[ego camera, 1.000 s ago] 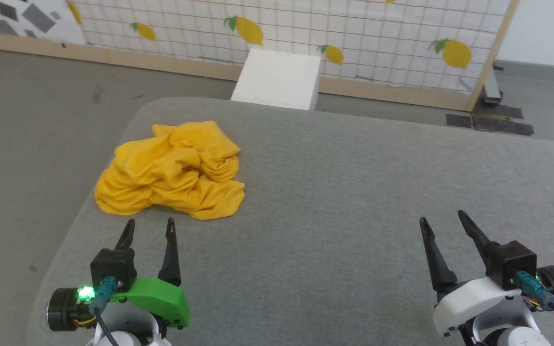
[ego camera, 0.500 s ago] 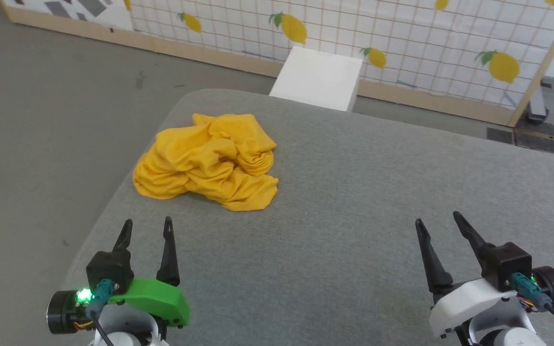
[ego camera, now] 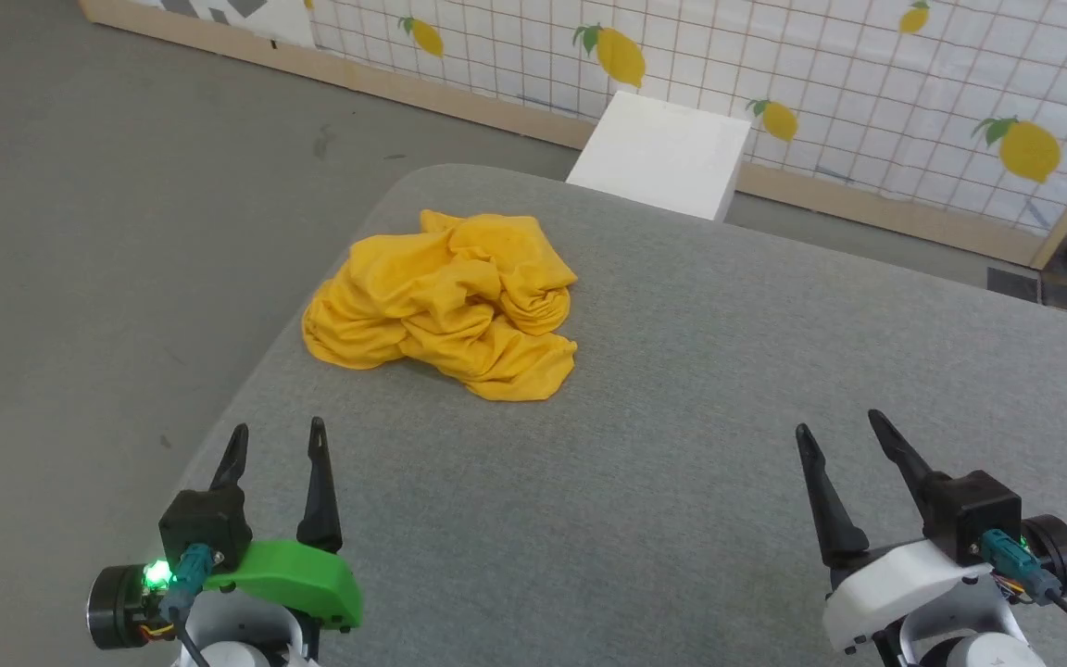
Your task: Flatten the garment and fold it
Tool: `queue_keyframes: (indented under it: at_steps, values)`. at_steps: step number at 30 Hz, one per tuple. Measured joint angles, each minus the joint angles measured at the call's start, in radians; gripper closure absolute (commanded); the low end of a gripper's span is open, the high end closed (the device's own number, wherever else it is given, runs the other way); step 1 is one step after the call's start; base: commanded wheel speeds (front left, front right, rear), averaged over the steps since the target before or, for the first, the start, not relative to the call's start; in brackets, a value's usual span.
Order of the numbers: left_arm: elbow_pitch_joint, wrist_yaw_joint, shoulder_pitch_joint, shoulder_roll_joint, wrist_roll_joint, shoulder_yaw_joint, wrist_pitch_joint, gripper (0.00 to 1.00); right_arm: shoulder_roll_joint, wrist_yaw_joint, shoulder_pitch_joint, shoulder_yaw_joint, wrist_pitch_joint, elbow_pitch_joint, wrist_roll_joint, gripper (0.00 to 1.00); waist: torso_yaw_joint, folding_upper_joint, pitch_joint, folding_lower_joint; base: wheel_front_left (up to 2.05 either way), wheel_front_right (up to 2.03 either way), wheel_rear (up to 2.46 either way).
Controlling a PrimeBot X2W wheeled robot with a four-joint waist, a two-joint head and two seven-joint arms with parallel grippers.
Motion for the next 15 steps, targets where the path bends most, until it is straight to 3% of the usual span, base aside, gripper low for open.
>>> queue_keyframes:
  at_steps: [15]
  values:
    - [0.015, 0.018, 0.000, 0.009, -0.040, -0.005, -0.031, 0.00, 0.000, 0.000, 0.000, 0.005, -0.014, 0.007, 0.001, 0.00, 0.062, 0.0000, -0.003, 0.0000, 0.00, 0.00, 0.00]
